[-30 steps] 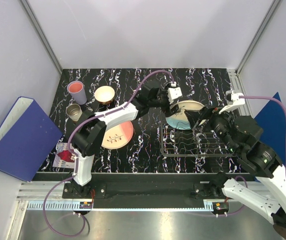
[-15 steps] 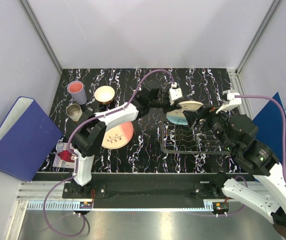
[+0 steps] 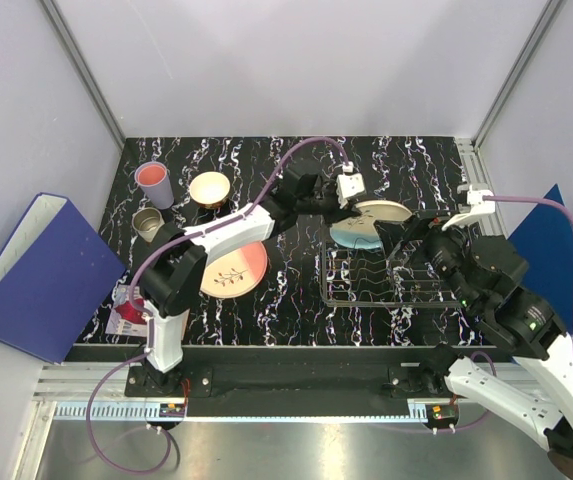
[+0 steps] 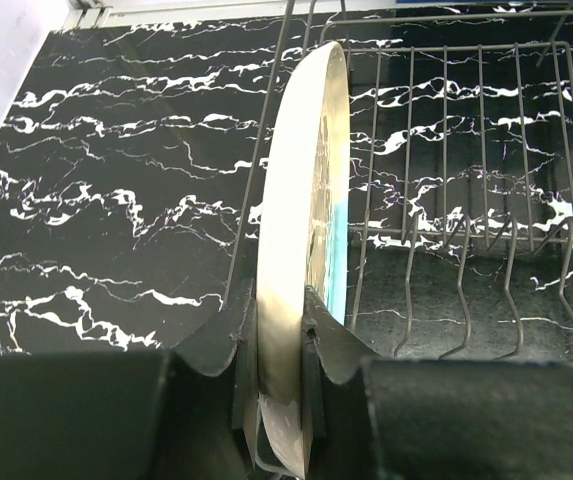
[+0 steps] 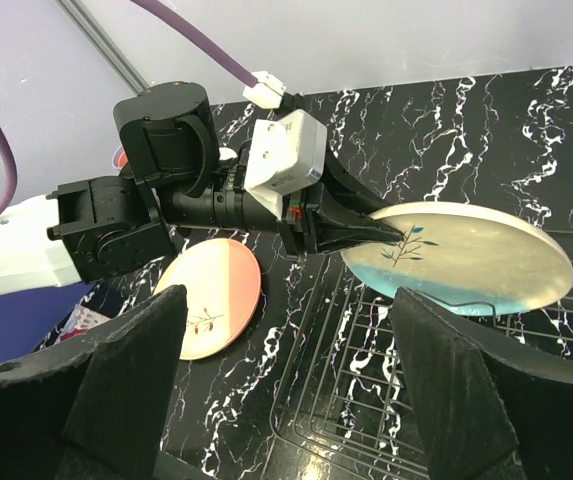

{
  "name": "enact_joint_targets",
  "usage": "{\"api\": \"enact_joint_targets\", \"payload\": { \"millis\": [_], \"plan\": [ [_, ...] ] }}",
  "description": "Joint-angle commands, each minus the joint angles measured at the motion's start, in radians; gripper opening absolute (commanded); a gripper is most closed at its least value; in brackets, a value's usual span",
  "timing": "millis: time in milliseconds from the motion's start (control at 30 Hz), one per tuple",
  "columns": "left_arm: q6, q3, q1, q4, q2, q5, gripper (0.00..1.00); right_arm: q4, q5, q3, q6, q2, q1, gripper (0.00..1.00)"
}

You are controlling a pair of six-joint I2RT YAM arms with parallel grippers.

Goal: Unload the mixed dishes from the dish rack
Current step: Pick up the plate from the dish rack.

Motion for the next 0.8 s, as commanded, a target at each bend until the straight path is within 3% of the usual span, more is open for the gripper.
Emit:
{"api": "enact_joint_targets", "payload": {
  "millis": [0, 133, 367, 533, 600, 767],
  "plan": [
    [-0.052, 0.129, 0.020, 0.195, -0.116, -0.007, 0.00, 0.033, 0.039, 0.004, 0.001, -0.020, 0.003, 0.90],
    [-0.103, 0.195, 0.028, 0.212, -0.105, 0.010, 0.00, 0.030, 0.050, -0.006, 0.003, -0.036, 0.003, 0.90],
    [-0.294, 0.216, 0.066, 0.395, -0.143, 0.018, 0.00, 0.028, 0.064, -0.009, 0.006, -0.056, 0.003, 0.90],
    [-0.506, 0.146, 0.101, 0.479, -0.249, -0.103, 0.00, 0.028, 0.110, -0.006, 0.015, -0.089, 0.003, 0.89],
    [-0.595, 0.135, 0.118, 0.425, -0.284, -0.180, 0.00, 0.027, 0.128, 0.000, 0.017, -0.102, 0.003, 0.89],
    [-0.807, 0.274, 0.193, -0.010, -0.359, -0.349, 0.00, 0.027, 0.161, 0.029, 0.053, -0.109, 0.003, 0.88]
  ]
}}
